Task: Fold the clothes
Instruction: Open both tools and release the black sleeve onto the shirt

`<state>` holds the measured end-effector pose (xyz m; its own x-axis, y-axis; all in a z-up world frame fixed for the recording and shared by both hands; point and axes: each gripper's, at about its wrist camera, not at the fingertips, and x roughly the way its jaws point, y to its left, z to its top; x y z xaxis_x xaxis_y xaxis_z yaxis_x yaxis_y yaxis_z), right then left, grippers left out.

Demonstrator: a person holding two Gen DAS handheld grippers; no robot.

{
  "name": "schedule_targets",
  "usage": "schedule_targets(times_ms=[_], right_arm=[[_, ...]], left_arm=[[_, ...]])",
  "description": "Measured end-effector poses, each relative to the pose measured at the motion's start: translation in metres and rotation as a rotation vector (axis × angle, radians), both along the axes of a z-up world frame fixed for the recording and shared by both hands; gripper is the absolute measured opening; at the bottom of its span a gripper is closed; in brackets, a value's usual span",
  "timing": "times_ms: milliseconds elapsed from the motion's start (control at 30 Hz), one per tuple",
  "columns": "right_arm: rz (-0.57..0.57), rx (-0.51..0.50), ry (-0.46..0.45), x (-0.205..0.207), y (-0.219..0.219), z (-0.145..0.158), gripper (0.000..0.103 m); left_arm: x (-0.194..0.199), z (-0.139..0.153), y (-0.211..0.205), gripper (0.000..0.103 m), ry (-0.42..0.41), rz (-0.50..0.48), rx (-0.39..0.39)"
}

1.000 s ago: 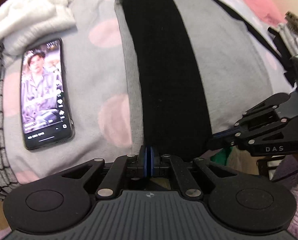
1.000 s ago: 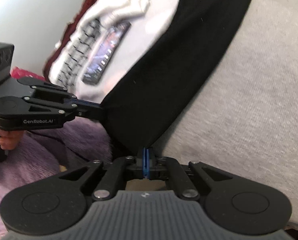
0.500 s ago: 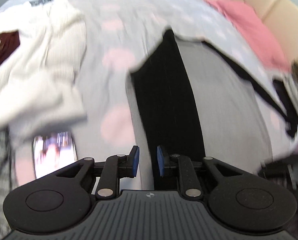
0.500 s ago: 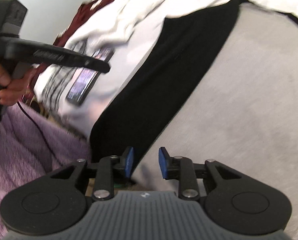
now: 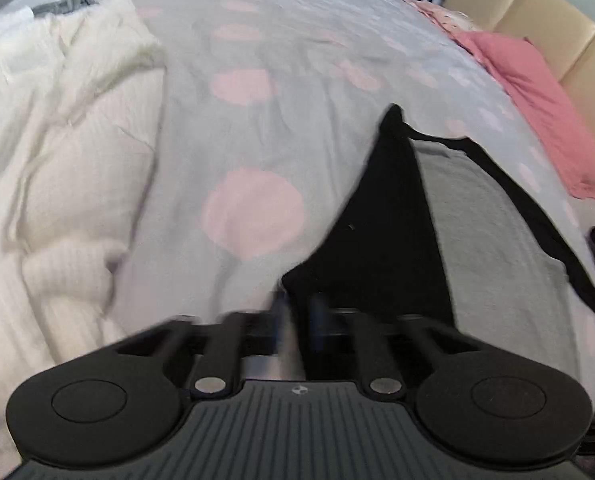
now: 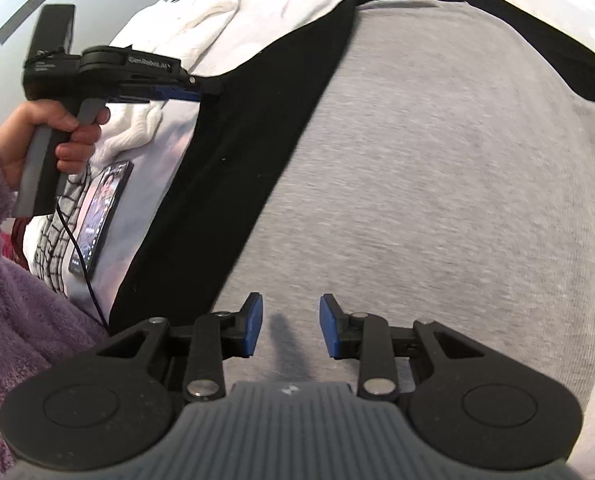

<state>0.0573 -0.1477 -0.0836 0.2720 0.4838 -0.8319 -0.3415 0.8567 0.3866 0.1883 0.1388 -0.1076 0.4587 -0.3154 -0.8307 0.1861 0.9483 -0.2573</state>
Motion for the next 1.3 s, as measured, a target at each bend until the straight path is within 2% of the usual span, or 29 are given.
schedule_targets(times_ms=[200,400,500,567,667,833,967,1133,1233,1300], right_arm=[[-0.039,0.007,0.003,0.003,-0.016,-0.007,0.035],[-0.060,-0.007,-0.020,0.000,-0.032,-0.007,0.036],[-0.063,-0.003,-0.045,-0.003,-0.036,-0.002,0.038],[-0.057,0.001,-0.054,-0.005,-0.036,0.000,0.038],[-0.036,0.004,-0.063,-0.010,-0.033,0.002,0.039],[0.005,0.011,-0.083,-0.019,-0.027,0.008,0.039],[0.013,0.011,-0.104,-0.025,-0.025,0.013,0.039],[0.007,0.009,-0.130,-0.033,-0.027,0.021,0.040],[-0.001,0.003,-0.147,-0.037,-0.031,0.025,0.040],[-0.016,-0.004,-0.153,-0.038,-0.036,0.027,0.040]], left_arm=[[0.010,-0.004,0.000,0.002,-0.016,0.023,0.072],[0.007,-0.007,-0.012,0.002,-0.043,0.001,0.145],[-0.004,0.002,-0.010,0.018,-0.041,0.021,0.145],[-0.016,0.010,-0.008,0.020,-0.047,0.023,0.147],[-0.039,0.021,-0.005,0.020,-0.023,-0.003,0.123],[-0.081,0.029,-0.012,0.020,0.025,-0.054,0.152],[-0.110,0.021,-0.020,0.020,0.105,-0.082,0.176],[-0.135,0.002,-0.025,0.021,0.161,-0.098,0.214],[-0.137,-0.004,-0.026,0.011,0.156,-0.102,0.249],[-0.135,-0.003,-0.024,0.010,0.161,-0.092,0.240]])
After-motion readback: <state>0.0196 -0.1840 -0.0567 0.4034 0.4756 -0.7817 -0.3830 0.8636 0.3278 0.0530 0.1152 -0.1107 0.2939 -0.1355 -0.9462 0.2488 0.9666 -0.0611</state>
